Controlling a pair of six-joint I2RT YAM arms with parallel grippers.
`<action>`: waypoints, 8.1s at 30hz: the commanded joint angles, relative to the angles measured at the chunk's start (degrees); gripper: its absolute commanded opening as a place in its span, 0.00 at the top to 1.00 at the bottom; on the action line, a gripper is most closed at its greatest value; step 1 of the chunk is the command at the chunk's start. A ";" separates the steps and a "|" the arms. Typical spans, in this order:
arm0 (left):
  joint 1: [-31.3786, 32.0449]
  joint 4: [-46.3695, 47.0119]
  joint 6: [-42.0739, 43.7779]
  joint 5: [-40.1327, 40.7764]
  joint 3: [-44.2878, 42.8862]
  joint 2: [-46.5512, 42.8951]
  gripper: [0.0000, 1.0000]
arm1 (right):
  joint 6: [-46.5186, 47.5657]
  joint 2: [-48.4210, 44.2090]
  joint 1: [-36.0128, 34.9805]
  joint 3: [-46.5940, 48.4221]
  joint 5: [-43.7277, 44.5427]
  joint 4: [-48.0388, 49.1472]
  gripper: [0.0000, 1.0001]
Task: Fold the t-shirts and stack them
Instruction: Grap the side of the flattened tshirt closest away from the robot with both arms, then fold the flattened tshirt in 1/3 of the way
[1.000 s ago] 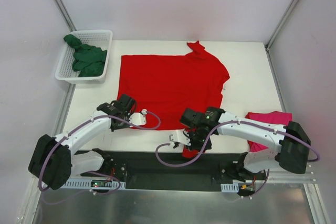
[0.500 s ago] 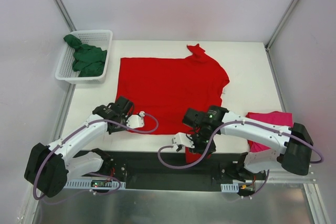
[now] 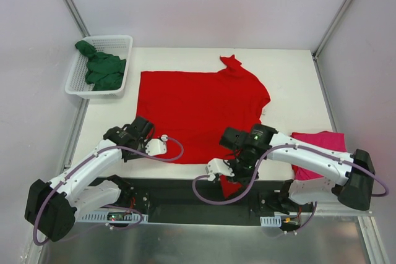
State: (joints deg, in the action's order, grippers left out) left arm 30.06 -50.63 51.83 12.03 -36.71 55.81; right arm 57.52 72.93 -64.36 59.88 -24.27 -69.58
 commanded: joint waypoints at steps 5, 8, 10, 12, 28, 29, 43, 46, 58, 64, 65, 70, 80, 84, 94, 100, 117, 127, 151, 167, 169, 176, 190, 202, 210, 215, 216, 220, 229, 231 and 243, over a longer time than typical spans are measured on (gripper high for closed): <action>0.61 -2.98 0.03 -0.52 0.58 -0.27 1.00 | -3.11 -3.93 1.43 3.05 12.56 6.64 0.99; 0.61 -2.81 -0.68 -1.04 0.93 0.61 1.00 | -3.73 -5.07 2.30 2.88 16.78 9.72 0.99; 0.61 -2.46 -0.77 -1.22 1.29 0.97 1.00 | -3.90 -5.60 2.48 2.79 19.07 11.56 0.99; 0.70 -2.02 -0.68 -1.13 1.81 0.88 1.00 | -3.82 -6.39 2.48 2.53 22.68 12.97 0.99; 0.70 -0.79 -0.42 -0.61 2.52 1.76 1.00 | 0.05 -7.97 4.24 -0.37 38.68 28.09 0.99; 0.78 -0.87 -0.42 -0.52 2.52 1.76 1.00 | 0.31 -8.06 4.41 -0.81 39.47 28.79 0.99; 0.79 -0.78 -0.51 -0.78 4.10 1.23 1.00 | 2.60 -4.64 6.87 0.23 48.44 43.21 0.99; 0.70 -0.78 -0.59 -0.78 4.36 1.14 1.00 | 3.21 -3.49 7.75 0.85 48.62 45.05 0.99; 0.79 1.41 -2.26 1.67 3.49 0.70 1.00 | 5.50 2.65 12.41 3.49 47.57 51.48 0.99; -0.26 3.34 -1.13 3.70 1.73 2.02 1.00 | 6.82 4.15 13.82 4.11 46.25 52.44 0.99; -0.62 3.61 -0.77 4.14 1.47 2.02 1.00 | 6.91 4.33 14.08 4.28 46.07 52.53 0.99; -3.86 5.54 1.42 5.37 -0.11 3.42 1.00 | 7.26 4.59 14.87 4.28 44.93 51.83 0.99; -7.39 8.27 5.30 7.66 -1.70 4.48 1.00 | 8.14 5.12 16.63 3.84 44.93 52.09 0.99; -7.48 8.36 5.21 7.66 -1.61 4.83 1.00 | 9.02 5.47 17.42 3.67 45.72 53.23 0.99; -7.48 8.18 4.42 7.21 -0.82 4.74 1.00 | 10.51 6.70 19.62 5.34 46.16 53.94 0.99; -7.30 7.83 1.79 6.25 -4.86 6.59 1.00 | 10.51 7.93 19.89 6.57 45.89 53.76 0.99; -6.86 2.23 -1.81 4.68 -6.70 8.17 0.01 | 8.84 9.43 19.97 8.06 44.93 51.48 0.99; 1.13 -10.53 -12.98 -3.94 -7.42 6.24 0.08 | 7.44 10.75 19.97 9.73 44.22 49.20 0.99; 2.10 -5.63 -7.10 -13.70 -2.49 12.91 0.25 | 5.68 11.80 18.92 10.08 44.57 45.50 0.99; -2.37 3.96 -7.36 -7.12 -3.81 25.22 0.24 | 3.83 11.80 17.86 10.96 45.28 42.51 0.99; -2.55 3.87 -7.62 -6.67 -4.16 25.83 0.26 | 3.66 11.98 17.60 10.96 45.28 42.42 0.99; -2.55 4.14 -8.24 -6.58 -4.07 26.02 0.64 | 3.57 12.68 17.16 11.67 45.02 42.16 0.99; -2.55 2.91 -8.68 -5.35 -4.77 22.77 1.00 | 4.01 13.56 17.16 12.11 45.54 42.95 0.99; -2.55 -1.14 -5.61 0.09 -8.82 12.40 1.00 | 5.33 14.52 17.42 11.84 48.26 47.16 0.99; -2.55 -1.58 -4.90 1.76 -7.50 9.49 1.00 | 6.64 14.44 17.77 12.89 51.43 51.21 0.99; -2.47 1.23 -3.59 3.35 -7.76 9.58 1.00 | 7.43 13.82 17.78 13.86 52.49 51.30 0.99; -2.55 1.85 -3.23 4.31 -7.68 9.75 1.00 | 7.70 13.65 17.86 13.86 52.05 51.30 0.99; -2.47 4.66 -0.95 5.81 -7.85 10.37 1.00 | 8.58 13.47 17.95 14.04 52.22 51.74 0.99; -2.64 9.49 4.68 8.45 -8.38 11.69 1.00 | 9.72 13.82 18.74 13.95 53.01 52.44 0.99; -2.64 10.20 5.56 8.53 -8.73 12.39 1.00 | 10.07 13.82 19.09 13.86 53.62 52.62 0.99; -2.73 16.52 10.48 8.62 -13.21 17.66 1.00 | 11.30 13.12 20.68 14.30 56.44 51.56 0.99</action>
State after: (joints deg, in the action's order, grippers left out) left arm 28.01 -36.45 59.53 19.92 -47.09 72.05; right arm 68.27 87.90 -43.70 71.16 29.56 -18.85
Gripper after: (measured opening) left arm 0.006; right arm 0.029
